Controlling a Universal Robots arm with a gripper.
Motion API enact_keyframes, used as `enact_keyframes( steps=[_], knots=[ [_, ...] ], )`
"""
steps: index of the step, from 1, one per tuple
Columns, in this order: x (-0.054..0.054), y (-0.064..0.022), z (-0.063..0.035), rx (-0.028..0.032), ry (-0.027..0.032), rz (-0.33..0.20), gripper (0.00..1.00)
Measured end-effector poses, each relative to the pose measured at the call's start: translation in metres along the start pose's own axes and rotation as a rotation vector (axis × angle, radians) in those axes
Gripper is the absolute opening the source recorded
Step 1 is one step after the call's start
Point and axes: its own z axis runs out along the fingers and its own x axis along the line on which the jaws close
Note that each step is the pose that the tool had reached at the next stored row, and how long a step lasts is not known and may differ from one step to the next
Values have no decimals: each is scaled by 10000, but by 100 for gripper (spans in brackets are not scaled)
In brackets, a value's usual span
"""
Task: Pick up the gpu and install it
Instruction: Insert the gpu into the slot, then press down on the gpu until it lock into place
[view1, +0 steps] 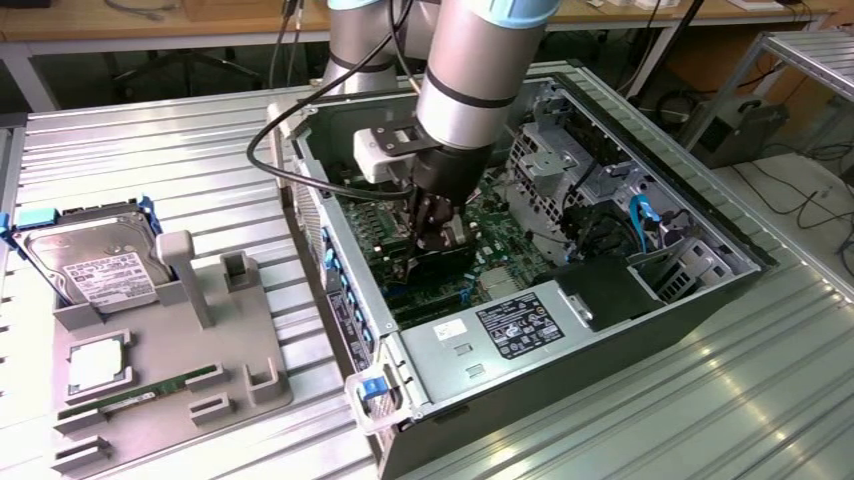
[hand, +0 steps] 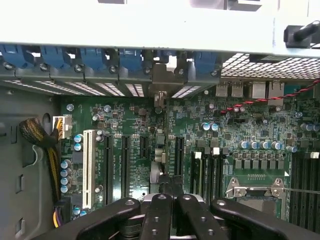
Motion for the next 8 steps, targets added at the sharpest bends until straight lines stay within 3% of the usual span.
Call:
enact_keyframes(
  steps=[3, 8],
  knots=[
    [-2, 5, -64, 31, -59, -3, 11],
    [-8, 16, -264, 15, -27, -3, 11]
  ],
)
